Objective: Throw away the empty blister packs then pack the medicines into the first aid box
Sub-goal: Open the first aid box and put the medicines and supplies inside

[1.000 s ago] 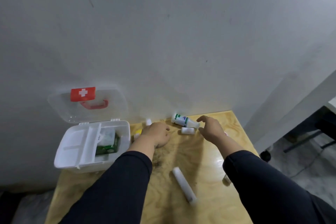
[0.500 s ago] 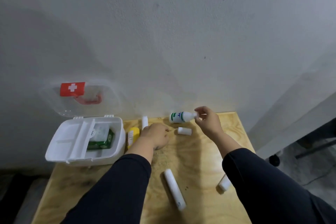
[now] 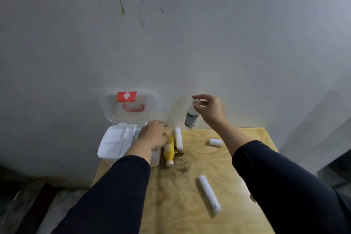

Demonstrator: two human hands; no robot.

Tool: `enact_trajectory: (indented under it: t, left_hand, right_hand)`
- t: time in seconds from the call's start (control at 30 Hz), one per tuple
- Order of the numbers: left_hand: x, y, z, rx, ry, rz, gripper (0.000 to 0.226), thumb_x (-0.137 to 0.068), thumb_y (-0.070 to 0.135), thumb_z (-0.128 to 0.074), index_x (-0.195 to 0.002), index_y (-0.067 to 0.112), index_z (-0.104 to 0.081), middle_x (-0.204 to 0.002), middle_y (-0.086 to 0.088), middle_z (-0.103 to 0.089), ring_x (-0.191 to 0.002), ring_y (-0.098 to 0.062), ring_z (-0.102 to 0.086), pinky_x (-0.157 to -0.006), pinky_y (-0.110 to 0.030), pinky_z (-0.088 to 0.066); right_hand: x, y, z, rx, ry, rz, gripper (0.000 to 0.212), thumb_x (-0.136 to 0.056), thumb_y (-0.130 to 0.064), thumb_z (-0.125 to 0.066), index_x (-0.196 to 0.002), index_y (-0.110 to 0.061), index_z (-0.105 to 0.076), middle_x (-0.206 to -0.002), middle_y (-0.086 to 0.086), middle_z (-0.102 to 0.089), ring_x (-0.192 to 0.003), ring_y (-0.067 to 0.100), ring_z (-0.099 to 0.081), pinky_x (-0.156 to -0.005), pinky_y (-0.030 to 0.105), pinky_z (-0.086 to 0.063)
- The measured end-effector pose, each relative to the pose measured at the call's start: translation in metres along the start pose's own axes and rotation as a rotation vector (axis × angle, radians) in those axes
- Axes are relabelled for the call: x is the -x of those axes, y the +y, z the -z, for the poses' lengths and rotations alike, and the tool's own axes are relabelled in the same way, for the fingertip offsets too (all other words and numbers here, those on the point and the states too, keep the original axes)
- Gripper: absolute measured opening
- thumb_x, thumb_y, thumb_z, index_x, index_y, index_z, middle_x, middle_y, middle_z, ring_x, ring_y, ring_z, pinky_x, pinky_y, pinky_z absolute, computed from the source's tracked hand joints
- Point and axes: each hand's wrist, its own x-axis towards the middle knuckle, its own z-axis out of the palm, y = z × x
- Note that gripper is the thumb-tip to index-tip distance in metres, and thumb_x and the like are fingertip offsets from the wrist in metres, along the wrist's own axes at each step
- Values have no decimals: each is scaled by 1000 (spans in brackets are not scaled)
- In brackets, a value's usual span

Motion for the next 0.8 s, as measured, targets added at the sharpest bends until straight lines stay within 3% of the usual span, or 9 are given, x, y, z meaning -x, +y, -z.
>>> enact_trajectory:
  t: [0.1, 0.2, 0.37, 0.47, 0.8]
  left_hand:
    - [12, -36, 7, -10, -2, 62, 55, -89, 23, -57, -142, 21, -43, -149, -1, -41, -134, -25, -41, -108, -38, -38]
    - [19, -72, 5, -35, -49, 111, 62, -89, 37, -58, -146, 24, -36, -152, -2, -36, -136, -26, -38, -112, -41, -34]
    - [23, -113, -5, -104, -186, 130, 91, -86, 61, -54, -154, 23, -8, -163, -2, -6, -150, -22, -6, -121, -47, -9]
    - [21, -123, -9, -91, -205, 98, 94, -86, 66, -49, -154, 25, 1, -164, -3, -3, -151, -22, -4, -120, -49, -10]
    - [19, -136, -17, -2, -170, 21, 97, -82, 72, -46, -154, 27, 1, -164, 3, -3, -150, -16, 6, -120, -44, -13]
  right_hand:
    - [6, -25, -32, -52, -17, 21, 17, -85, -16, -65, -100, -17, -73, -97, 4, -73, -90, 14, -68, -75, 25, -54]
    - [15, -40, -62, -69, -62, 30, 20, -85, -14, -66, -103, -15, -72, -103, 4, -73, -92, 15, -68, -76, 26, -55]
    - [29, -47, -100, -3, -120, 61, 23, -84, -10, -64, -106, -12, -71, -107, 2, -72, -89, 13, -66, -81, 25, -55]
    - [37, -41, -121, 112, -154, 107, 24, -83, -9, -63, -106, -12, -71, -109, 4, -72, -93, 18, -67, -86, 29, -55]
    - [55, -2, -164, 324, -204, 28, 28, -85, -7, -59, -112, -10, -68, -118, 6, -68, -107, 21, -62, -95, 28, -49]
